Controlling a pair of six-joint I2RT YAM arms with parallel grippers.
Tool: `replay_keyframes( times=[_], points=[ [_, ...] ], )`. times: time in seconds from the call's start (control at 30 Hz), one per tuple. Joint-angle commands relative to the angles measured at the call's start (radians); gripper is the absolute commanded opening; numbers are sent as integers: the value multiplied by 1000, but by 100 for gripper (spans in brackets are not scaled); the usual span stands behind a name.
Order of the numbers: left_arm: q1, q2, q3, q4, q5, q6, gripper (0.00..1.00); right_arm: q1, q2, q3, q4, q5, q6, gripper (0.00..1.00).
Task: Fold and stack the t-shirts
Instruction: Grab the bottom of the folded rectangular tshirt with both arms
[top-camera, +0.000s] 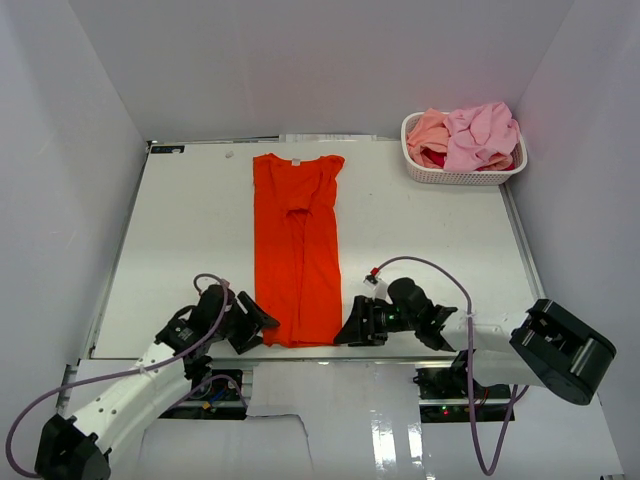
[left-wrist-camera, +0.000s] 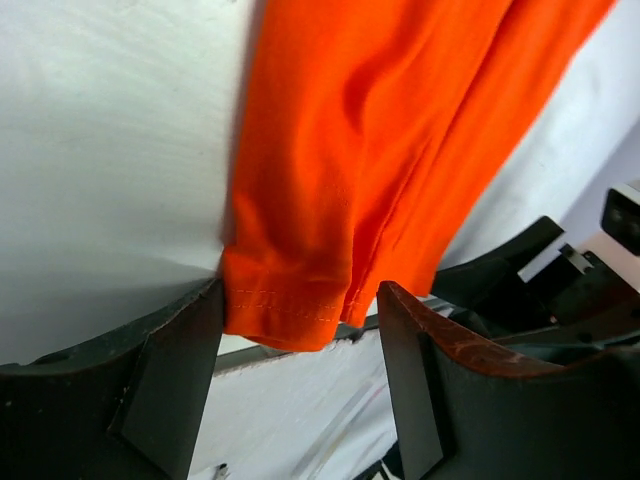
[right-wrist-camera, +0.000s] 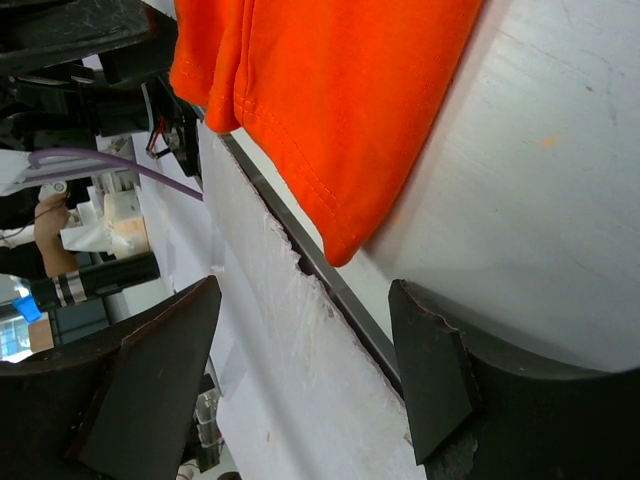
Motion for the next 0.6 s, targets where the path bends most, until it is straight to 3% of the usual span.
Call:
replay_keyframes(
  times=[0.0, 0.1, 0.23, 0.4, 0.57],
  points=[
    [61, -38, -95, 102, 121, 35, 74, 4, -35, -7, 27, 21, 25, 75],
    [222, -96, -107, 81, 218, 136, 76, 4, -48, -1, 6, 22, 16, 75],
    [307, -75, -118, 92, 318, 187, 80, 4, -43, -1, 9, 10, 18, 75],
    [332, -36, -118, 35, 358, 192, 81, 4, -43, 2, 12, 8, 21, 75],
    [329, -88, -49, -153, 352, 178, 81, 4, -28, 5, 15, 4, 36, 75]
  ],
)
